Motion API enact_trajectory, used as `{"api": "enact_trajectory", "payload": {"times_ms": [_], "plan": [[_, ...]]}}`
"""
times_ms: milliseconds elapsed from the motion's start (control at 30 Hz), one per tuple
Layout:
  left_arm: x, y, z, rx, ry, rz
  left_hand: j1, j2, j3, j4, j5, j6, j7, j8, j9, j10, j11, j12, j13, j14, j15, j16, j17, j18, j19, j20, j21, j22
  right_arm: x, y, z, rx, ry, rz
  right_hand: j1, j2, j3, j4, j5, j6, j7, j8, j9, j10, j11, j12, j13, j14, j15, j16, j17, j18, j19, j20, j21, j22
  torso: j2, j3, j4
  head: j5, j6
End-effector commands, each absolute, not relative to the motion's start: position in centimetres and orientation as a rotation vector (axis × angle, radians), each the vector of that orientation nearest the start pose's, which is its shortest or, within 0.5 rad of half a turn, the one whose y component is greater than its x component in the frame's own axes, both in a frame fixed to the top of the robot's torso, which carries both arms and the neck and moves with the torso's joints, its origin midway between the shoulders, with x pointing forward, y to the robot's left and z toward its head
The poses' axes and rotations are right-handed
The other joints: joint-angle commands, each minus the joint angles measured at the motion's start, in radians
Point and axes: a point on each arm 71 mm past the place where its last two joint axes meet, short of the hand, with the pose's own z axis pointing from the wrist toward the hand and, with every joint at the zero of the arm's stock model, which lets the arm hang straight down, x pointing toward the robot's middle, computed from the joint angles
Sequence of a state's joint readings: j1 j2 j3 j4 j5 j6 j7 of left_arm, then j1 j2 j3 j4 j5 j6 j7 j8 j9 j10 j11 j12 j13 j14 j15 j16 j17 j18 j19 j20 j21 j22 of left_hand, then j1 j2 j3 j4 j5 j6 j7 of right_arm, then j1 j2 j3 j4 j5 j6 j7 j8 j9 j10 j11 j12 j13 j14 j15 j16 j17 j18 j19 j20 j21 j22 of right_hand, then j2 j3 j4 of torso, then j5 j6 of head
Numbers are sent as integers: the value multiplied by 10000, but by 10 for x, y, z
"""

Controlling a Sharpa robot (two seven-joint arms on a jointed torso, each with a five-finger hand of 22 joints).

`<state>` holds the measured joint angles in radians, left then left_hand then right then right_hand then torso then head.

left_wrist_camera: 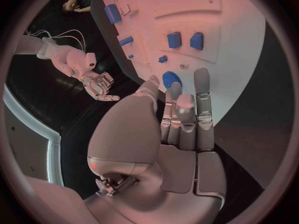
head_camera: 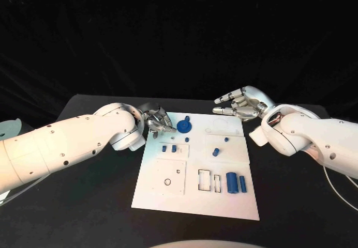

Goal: Assemble the parts on the task board

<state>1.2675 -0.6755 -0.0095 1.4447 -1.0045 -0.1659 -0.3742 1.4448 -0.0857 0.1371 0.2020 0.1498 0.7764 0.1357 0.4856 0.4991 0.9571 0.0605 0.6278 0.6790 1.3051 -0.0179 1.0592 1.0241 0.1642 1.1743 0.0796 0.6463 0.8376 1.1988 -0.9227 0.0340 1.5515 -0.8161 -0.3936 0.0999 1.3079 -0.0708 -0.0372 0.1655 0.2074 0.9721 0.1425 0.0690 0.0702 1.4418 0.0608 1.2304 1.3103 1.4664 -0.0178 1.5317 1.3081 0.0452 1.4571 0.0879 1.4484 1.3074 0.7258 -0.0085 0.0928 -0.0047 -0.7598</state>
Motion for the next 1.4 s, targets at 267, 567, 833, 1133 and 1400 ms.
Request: {"api": "enact_trajectory", "payload": {"times_ms": [267, 567, 833, 1133, 1400], "plan": [[508, 107, -164, 1694, 17295, -8115, 747, -1160, 1311, -95, -407, 880, 40, -1631, -1913, 164, 163, -2304, -2813, -662, 205, -1722, -1875, 202, 141, 214, -901, -686, 491, -233, -152, 4182, 15737, 10465, -25, 30, -74, 12, 37, 76, 12, -29, 0, -37, -51, -24, 643, 919, -10, -37, 2151, 89, -45, -23, -49, 129, 7, -7, -18, -135, 64], [512, 95, -172, 2935, 17457, -7042, 503, -1272, 1010, -109, -409, 1979, -45, -2625, -2987, 949, 119, -3440, -4558, 1752, 62, 2246, 1761, -215, 2338, 66, 1612, 1090, 490, -232, -152, 4161, 15743, 10505, -23, 36, -76, 12, 41, 77, 11, -29, 0, -35, -51, -20, 644, 920, -10, -34, 2154, 90, -45, -23, -50, 127, 9, -8, -4, -136, 87], [513, 86, -179, 3387, 17907, -6799, 489, -1203, 1008, -145, -399, 2416, -87, -3043, -3377, 1412, 82, -3967, -5249, 2027, 4, 2858, 2191, -526, 2929, -9, 3549, 2690, 490, -231, -152, 4141, 15750, 10535, -23, 36, -76, 12, 41, 77, 11, -29, 0, -35, -51, -20, 644, 920, -10, -34, 2154, 90, -45, -23, -50, 127, 15, -14, -13, -152, 73], [517, 83, -188, 3446, 18267, -6542, 508, -1142, 1045, -169, -393, 2554, -73, -3156, -3479, 1561, 84, -4115, -5433, 1998, -9, 2647, 1773, -575, 3042, -27, 3879, 2964, 490, -229, -152, 4121, 15750, 10570, -23, 36, -76, 12, 41, 77, 11, -29, 0, -35, -51, -20, 644, 920, -10, -34, 2154, 90, -45, -23, -50, 127, 13, -6, -6, -173, 45], [517, 80, -192, 3517, 18434, -6503, 575, -1053, 1160, -207, -381, 2718, -94, -3218, -3547, 1736, 62, -4230, -5576, 2008, -29, 2645, 1666, -609, 3092, -43, 4094, 3152, 490, -229, -152, 4115, 15754, 10580, -14, 53, -81, 9, 49, 80, 10, -27, 0, -31, -52, -10, 649, 922, -10, -30, 2159, 89, -43, -24, -49, 131, 4, -6, -10, -178, 20]]}}
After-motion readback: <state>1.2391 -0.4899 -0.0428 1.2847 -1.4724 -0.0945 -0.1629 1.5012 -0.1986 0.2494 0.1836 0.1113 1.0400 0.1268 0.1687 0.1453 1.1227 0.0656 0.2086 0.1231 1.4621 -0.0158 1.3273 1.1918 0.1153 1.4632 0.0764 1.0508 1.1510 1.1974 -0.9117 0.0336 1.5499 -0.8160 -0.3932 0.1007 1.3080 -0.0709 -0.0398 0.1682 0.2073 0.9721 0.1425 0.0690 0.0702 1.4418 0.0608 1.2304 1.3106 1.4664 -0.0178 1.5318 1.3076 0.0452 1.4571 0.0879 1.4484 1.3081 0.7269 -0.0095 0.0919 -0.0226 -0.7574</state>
